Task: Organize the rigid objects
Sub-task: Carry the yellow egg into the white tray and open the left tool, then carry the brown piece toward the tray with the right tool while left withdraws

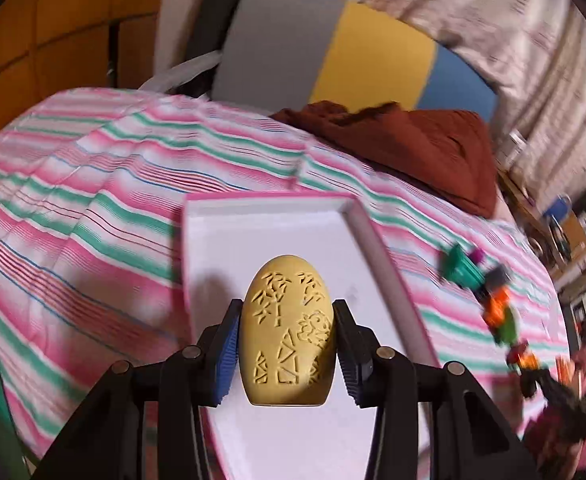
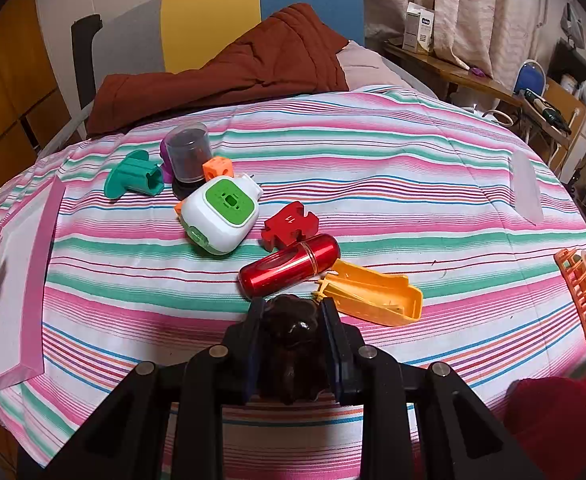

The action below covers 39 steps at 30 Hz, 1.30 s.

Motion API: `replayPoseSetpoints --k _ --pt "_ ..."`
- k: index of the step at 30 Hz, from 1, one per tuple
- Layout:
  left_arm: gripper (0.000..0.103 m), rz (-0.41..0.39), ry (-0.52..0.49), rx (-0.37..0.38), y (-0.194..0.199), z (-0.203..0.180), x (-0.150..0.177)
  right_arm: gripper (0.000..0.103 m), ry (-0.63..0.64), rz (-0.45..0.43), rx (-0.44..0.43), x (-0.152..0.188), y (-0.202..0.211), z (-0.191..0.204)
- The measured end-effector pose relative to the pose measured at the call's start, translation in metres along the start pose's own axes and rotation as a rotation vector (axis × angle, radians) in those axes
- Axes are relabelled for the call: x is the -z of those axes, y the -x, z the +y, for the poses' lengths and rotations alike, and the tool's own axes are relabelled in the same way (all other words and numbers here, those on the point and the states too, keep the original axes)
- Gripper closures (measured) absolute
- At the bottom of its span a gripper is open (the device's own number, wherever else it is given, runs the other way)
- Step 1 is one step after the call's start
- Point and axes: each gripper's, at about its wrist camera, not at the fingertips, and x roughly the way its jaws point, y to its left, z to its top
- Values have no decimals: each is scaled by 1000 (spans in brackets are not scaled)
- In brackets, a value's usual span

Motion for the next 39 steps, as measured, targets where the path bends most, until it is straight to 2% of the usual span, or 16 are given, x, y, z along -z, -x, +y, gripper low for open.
replayPoseSetpoints --k 5,9,11,14,17,22,25,29,33,39 --pt "59 30 38 -18 -35 16 -26 76 7 1 3 0 -1 1" --pt "59 42 50 -58 -58 24 -41 76 9 0 4 0 -1 2" --pt "59 41 53 -104 -66 28 -47 76 8 0 4 0 -1 2" --pt "59 63 53 -122 -77 33 -52 76 10 0 5 0 -1 2" --pt "59 49 30 -158 -76 32 -54 76 15 -1 7 0 -1 3" --pt "59 17 35 -163 -53 29 -55 76 15 -1 9 0 -1 2" --pt "59 -43 23 -151 -25 19 -44 76 15 -1 9 1 -1 2" --pt "59 -104 -34 -152 14 -3 -13 76 28 -4 16 1 -1 4" --pt "59 -126 -94 -154 42 -27 23 79 44 -12 23 1 0 6" --pt "59 -107 -87 -143 56 -37 59 79 49 -18 3 1 2 9"
